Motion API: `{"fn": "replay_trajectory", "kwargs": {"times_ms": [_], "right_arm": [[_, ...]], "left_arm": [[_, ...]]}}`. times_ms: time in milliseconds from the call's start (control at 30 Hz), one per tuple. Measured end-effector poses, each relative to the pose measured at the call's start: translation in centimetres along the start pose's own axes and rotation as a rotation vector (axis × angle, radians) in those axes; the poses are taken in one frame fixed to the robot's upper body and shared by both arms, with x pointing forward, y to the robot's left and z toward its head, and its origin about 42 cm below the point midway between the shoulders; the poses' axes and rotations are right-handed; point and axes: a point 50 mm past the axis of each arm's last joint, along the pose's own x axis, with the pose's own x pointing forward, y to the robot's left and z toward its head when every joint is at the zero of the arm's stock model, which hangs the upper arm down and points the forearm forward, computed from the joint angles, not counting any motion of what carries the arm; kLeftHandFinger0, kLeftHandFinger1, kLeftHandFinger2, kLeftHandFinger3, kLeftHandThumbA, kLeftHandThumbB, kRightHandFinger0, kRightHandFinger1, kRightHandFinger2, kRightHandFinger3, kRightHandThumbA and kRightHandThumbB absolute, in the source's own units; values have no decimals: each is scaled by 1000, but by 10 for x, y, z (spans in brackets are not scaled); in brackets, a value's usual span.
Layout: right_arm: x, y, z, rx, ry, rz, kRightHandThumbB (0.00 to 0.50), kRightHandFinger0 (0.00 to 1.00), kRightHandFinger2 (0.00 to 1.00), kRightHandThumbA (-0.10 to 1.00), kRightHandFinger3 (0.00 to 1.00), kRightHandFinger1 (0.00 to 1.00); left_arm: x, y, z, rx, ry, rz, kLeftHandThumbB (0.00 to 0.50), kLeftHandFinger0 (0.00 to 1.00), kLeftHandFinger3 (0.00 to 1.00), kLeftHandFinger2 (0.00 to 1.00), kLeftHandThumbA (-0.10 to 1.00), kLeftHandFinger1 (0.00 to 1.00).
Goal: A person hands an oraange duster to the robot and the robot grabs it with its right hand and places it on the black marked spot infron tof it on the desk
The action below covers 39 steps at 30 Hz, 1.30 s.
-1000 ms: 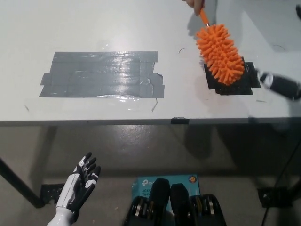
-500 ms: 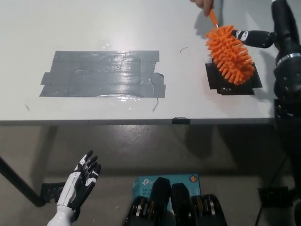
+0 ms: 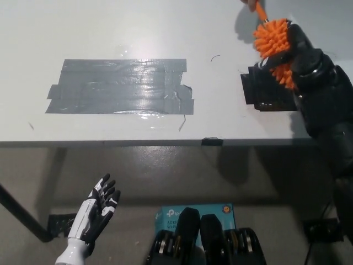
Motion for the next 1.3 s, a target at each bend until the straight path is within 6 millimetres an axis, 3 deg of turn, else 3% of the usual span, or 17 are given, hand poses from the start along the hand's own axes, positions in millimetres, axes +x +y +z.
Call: {"fn": "replay_trajectory", "kwargs": {"times_ms": [167,233,300,367,400,433,467,533,567,667,700,900,933,1067,1200,1267,1300], "right_arm": [[5,8,-3,23,23,44,388,1000,1000,990,1000,1000],[6,10,-7,29,31,58,381,1000,1000,879,1000,1000],[8,13,-11,19,48,71,334,1000,1000,610,1000,1000],[8,15,-13,3,60,74,333,658,926,361,1000,788],[9,17,-15,-43,73,73,333,658,926,361,1000,788],[9,18,-15,-59,74,69,244,94,319,-23,1000,167],[9,19,-16,-100,76,62,244,94,319,-23,1000,167],[9,21,-17,-201,64,25,236,13,277,-99,820,104],[9,21,-17,-226,57,11,235,1,213,-100,475,75],[9,23,-19,-275,30,-35,234,7,218,-100,391,91],[8,24,-22,-281,15,-61,235,0,158,-100,351,4],[8,24,-23,-271,-44,-131,223,0,314,-100,430,82],[8,23,-23,-269,-51,-140,241,0,501,-100,571,179],[6,20,-14,-242,-102,-176,236,11,858,-100,820,416],[-1,12,15,-196,-216,-224,228,41,939,-100,1000,558],[-8,8,31,-165,-285,-248,235,94,921,-100,1000,602],[-10,7,36,-155,-306,-255,231,373,1000,-100,990,876]], "left_arm": [[3,-1,3,4,-11,-4,141,1000,1000,1000,681,1000],[3,-1,4,6,-13,-5,134,1000,1000,1000,676,1000],[3,-1,4,7,-15,-5,134,1000,1000,1000,674,1000],[3,-1,5,7,-16,-6,134,1000,1000,1000,673,1000],[4,-1,6,8,-20,-6,134,1000,1000,1000,673,1000],[4,-1,6,8,-21,-6,138,1000,1000,1000,675,1000],[4,0,7,8,-23,-6,138,1000,1000,1000,675,1000],[4,0,7,9,-25,-6,136,1000,1000,1000,676,1000],[4,0,7,10,-25,-6,138,1000,1000,1000,676,1000],[5,0,8,10,-27,-7,133,1000,1000,1000,674,1000],[6,0,9,10,-29,-7,131,1000,1000,1000,675,1000],[9,-1,11,14,-37,-10,119,1000,1000,1000,681,1000],[9,-1,11,15,-38,-11,112,1000,1000,1000,682,1000],[10,0,12,21,-40,-12,105,1000,1000,1000,682,1000],[11,0,12,25,-40,-13,100,1000,1000,1000,677,1000],[11,0,12,24,-38,-13,102,1000,1000,1000,675,1000],[11,0,11,24,-36,-13,102,1000,1000,1000,677,1000]]}}
